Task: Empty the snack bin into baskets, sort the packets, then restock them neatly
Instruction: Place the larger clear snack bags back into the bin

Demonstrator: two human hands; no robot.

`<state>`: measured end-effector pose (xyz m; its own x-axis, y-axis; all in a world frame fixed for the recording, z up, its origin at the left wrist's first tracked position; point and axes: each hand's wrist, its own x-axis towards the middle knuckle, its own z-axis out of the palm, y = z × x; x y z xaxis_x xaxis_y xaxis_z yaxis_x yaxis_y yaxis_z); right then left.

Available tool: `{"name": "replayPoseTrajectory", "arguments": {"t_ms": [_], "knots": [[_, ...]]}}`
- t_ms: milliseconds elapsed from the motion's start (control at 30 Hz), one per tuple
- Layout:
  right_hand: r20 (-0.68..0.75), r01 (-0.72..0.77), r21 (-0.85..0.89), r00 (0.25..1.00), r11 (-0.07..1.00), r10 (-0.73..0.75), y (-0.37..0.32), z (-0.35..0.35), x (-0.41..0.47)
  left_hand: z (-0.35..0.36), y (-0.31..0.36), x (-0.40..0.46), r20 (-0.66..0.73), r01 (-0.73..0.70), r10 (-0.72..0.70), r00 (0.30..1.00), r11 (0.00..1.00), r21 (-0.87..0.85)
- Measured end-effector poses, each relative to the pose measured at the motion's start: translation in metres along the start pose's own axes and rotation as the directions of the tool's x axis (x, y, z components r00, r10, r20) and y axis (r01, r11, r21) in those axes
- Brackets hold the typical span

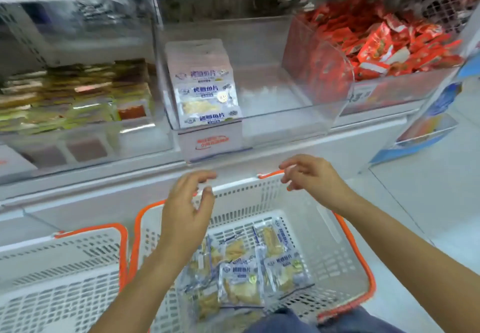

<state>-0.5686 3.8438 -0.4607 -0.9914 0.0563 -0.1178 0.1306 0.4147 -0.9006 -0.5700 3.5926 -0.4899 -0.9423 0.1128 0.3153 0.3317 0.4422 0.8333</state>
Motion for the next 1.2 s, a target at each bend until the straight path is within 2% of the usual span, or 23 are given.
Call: {"name": "replayPoseTrajectory", "arguments": {"t_ms": [33,100,200,300,367,433,467,567,667,700,767,867,900,933,1000,1067,1133,1200], "knots": [[0.070,-0.072,-0.071,0.995,0.995,0.077,0.029,0.006,-0.003,0.015,-0.021,-0.014,0.108,0.093,-0.097,0.989,0.995,0.045],[0.194,-0.165,-0.257,0.957,0.952,0.218,0.090,0.020,-0.007,0.044,-0.066,-0.039,0.281,0.226,-0.268,0.921,0.958,0.174],[0.325,-0.196,-0.493,0.862,0.848,0.388,0.164,0.043,-0.013,0.082,-0.126,-0.071,0.443,0.357,-0.507,0.740,0.853,0.380],[0.427,-0.091,-0.693,0.748,0.715,0.509,0.217,0.061,-0.015,0.112,-0.170,-0.088,0.522,0.286,-0.635,0.569,0.748,0.599],[0.452,0.018,-0.782,0.704,0.623,0.548,0.245,0.073,-0.009,0.129,-0.189,-0.093,0.540,0.214,-0.671,0.508,0.706,0.676],[0.468,0.095,-0.805,0.709,0.586,0.528,0.268,0.085,0.001,0.146,-0.200,-0.099,0.549,0.141,-0.658,0.516,0.697,0.703],[0.466,0.117,-0.807,0.727,0.579,0.504,0.277,0.091,0.006,0.153,-0.204,-0.102,0.550,0.125,-0.632,0.546,0.711,0.692],[0.449,0.172,-0.841,0.752,0.513,0.484,0.295,0.103,0.013,0.166,-0.210,-0.108,0.526,0.155,-0.589,0.614,0.743,0.651],[0.444,0.305,-0.882,0.793,0.360,0.417,0.304,0.114,0.010,0.168,-0.215,-0.115,0.520,0.099,-0.617,0.591,0.695,0.712],[0.454,0.324,-0.877,0.802,0.355,0.388,0.302,0.116,0.011,0.167,-0.215,-0.117,0.512,0.098,-0.644,0.569,0.671,0.735],[0.468,0.280,-0.849,0.791,0.448,0.394,0.297,0.114,0.013,0.163,-0.216,-0.117,0.492,0.150,-0.673,0.552,0.660,0.736],[0.477,0.099,-0.758,0.759,0.645,0.444,0.286,0.104,0.018,0.156,-0.214,-0.108,0.482,0.287,-0.647,0.591,0.727,0.624],[0.483,0.029,-0.708,0.748,0.705,0.455,0.281,0.099,0.020,0.154,-0.214,-0.105,0.508,0.307,-0.640,0.576,0.746,0.591],[0.494,-0.032,-0.651,0.741,0.758,0.455,0.276,0.095,0.023,0.152,-0.212,-0.101,0.549,0.316,-0.636,0.543,0.760,0.568],[0.532,-0.133,-0.510,0.727,0.850,0.434,0.265,0.084,0.030,0.150,-0.210,-0.097,0.644,0.394,-0.635,0.427,0.772,0.499],[0.576,-0.248,-0.347,0.705,0.904,0.414,0.257,0.074,0.034,0.145,-0.206,-0.091,0.708,0.606,-0.622,0.336,0.718,0.343],[0.604,-0.327,-0.239,0.688,0.914,0.404,0.252,0.068,0.034,0.139,-0.198,-0.083,0.736,0.782,-0.589,0.333,0.609,0.134],[0.616,-0.364,-0.198,0.676,0.910,0.405,0.251,0.067,0.032,0.137,-0.193,-0.078,0.757,0.855,-0.554,0.347,0.518,-0.012]]}}
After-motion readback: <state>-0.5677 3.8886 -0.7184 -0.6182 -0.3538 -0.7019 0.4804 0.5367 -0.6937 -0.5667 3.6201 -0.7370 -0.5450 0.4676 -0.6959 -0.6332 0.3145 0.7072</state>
